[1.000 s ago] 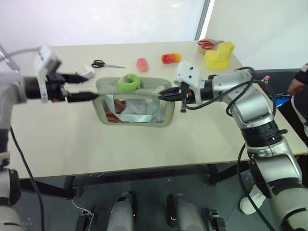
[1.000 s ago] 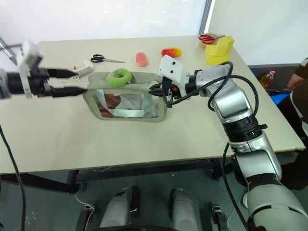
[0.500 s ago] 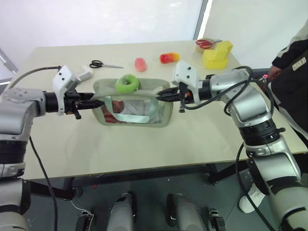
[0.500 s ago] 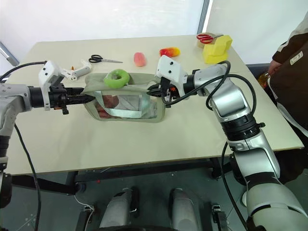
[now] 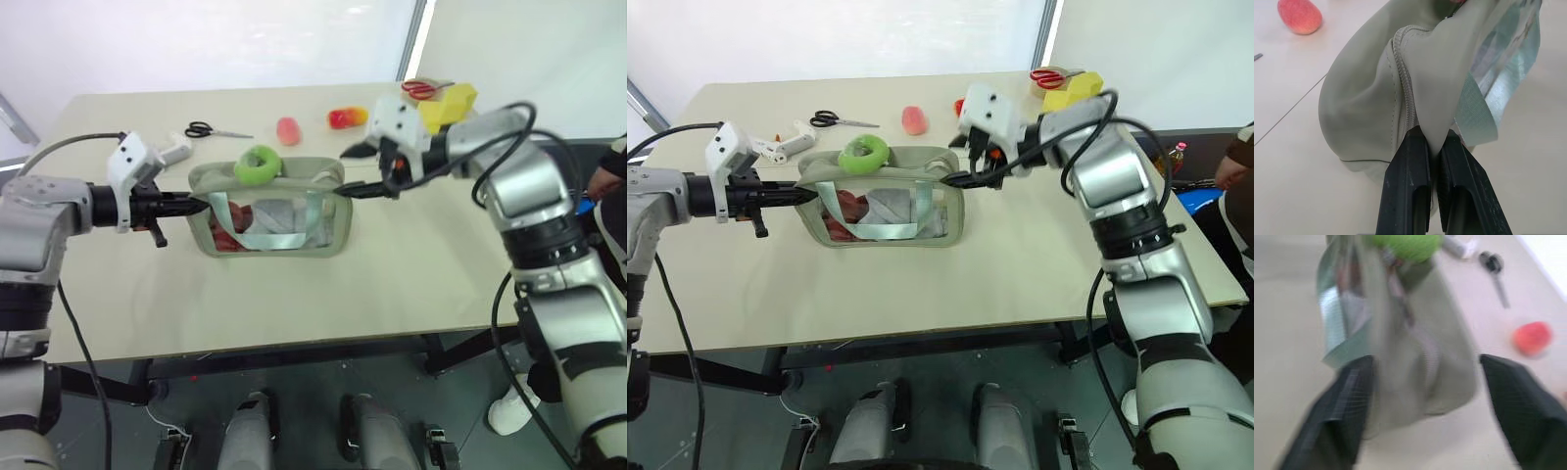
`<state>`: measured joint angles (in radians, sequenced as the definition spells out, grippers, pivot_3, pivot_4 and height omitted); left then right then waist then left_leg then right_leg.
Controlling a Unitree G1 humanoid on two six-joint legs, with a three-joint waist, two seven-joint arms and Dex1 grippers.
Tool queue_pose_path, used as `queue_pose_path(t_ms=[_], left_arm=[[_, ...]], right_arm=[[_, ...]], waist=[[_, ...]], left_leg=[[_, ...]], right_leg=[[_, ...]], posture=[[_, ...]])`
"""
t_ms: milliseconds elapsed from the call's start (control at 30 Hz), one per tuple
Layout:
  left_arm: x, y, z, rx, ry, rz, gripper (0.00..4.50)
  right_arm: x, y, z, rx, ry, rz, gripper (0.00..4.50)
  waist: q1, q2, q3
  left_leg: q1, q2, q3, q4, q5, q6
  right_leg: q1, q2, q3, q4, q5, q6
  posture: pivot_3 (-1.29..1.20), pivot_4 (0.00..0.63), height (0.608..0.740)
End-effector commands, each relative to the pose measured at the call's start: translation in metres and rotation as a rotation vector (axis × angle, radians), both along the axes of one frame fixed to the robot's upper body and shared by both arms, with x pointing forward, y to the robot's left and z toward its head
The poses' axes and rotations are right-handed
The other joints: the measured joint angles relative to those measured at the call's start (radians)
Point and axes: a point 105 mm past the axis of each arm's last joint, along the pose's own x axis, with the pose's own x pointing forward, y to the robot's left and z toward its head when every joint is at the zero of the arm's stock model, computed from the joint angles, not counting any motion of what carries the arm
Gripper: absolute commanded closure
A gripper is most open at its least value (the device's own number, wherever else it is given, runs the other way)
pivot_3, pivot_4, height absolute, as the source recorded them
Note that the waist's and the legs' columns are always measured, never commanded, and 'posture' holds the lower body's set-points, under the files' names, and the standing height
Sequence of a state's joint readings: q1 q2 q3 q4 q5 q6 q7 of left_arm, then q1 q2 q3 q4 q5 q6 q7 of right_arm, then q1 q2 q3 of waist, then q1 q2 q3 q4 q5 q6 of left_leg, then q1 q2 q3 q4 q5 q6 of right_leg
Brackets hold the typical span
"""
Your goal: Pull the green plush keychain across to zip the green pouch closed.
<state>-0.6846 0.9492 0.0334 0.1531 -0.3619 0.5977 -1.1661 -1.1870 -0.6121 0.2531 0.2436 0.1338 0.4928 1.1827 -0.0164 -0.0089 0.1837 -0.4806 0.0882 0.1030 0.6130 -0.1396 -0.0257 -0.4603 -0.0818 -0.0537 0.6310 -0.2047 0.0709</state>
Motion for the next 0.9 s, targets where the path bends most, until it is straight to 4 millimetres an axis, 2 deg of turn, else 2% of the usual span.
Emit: queue_pose_path(t_ms=[33,133,333,467,733,767,800,900], left_arm=[[-0.004,0.001,0.015,0.003,-0.059,-0.009,4.50],[-0.004,0.003,0.015,0.001,-0.058,-0.008,4.50],[-0.005,0.001,0.015,-0.009,-0.055,-0.019,4.50],[-0.007,-0.002,0.013,-0.008,-0.048,-0.031,4.50],[-0.008,-0.005,0.013,-0.014,-0.046,-0.045,4.50],[-0.008,-0.007,0.013,-0.015,-0.045,-0.049,4.50],[-0.008,-0.007,0.012,-0.010,-0.046,-0.053,4.50],[-0.009,-0.008,0.012,-0.013,-0.043,-0.056,4.50]], right_arm=[[-0.009,0.020,0.025,0.070,-0.063,0.063,0.91],[-0.027,0.057,0.017,0.113,-0.047,0.173,0.91],[-0.036,0.094,0.000,0.143,-0.026,0.228,0.91],[-0.026,0.101,-0.012,0.136,-0.008,0.204,0.91],[-0.016,0.109,-0.020,0.109,-0.041,0.189,0.91],[-0.016,0.109,-0.021,0.106,-0.045,0.191,1.43],[-0.015,0.109,-0.021,0.103,-0.051,0.190,1.74],[-0.016,0.109,-0.020,0.095,-0.067,0.199,3.23]], waist=[[-0.001,0.000,0.000],[-0.001,0.000,0.000],[0.006,0.000,0.000],[0.004,0.000,0.000],[0.003,0.000,0.000],[0.004,0.000,0.000],[0.004,0.000,0.000],[0.004,0.000,0.000]], left_leg=[[0.000,0.000,0.000,0.000,0.000,0.000],[0.000,0.000,0.000,0.000,0.000,0.000],[-0.001,0.000,0.000,0.002,0.000,0.000],[0.000,0.000,0.000,0.002,0.000,0.000],[0.000,0.000,0.000,0.001,0.000,0.000],[0.000,0.000,0.000,0.001,0.000,0.000],[0.000,0.000,0.000,0.002,0.000,0.000],[0.000,0.000,0.000,0.001,0.000,0.000]], right_leg=[[0.000,0.000,0.000,0.000,0.000,0.000],[0.000,0.000,0.000,0.000,0.000,0.000],[0.001,0.000,0.000,0.001,0.000,0.000],[0.002,0.000,0.000,0.000,0.000,0.000],[0.001,0.000,0.000,0.001,0.000,0.000],[0.002,0.000,0.000,0.001,0.000,0.000],[0.002,0.000,0.000,0.000,0.000,0.000],[0.002,0.000,0.000,0.000,0.000,0.000]], posture=[[0.00,0.150,0.740],[0.00,0.150,0.740],[0.00,0.150,0.740],[0.00,0.150,0.740],[0.00,0.150,0.740],[0.00,0.150,0.740],[0.00,0.150,0.740],[0.00,0.150,0.740]])
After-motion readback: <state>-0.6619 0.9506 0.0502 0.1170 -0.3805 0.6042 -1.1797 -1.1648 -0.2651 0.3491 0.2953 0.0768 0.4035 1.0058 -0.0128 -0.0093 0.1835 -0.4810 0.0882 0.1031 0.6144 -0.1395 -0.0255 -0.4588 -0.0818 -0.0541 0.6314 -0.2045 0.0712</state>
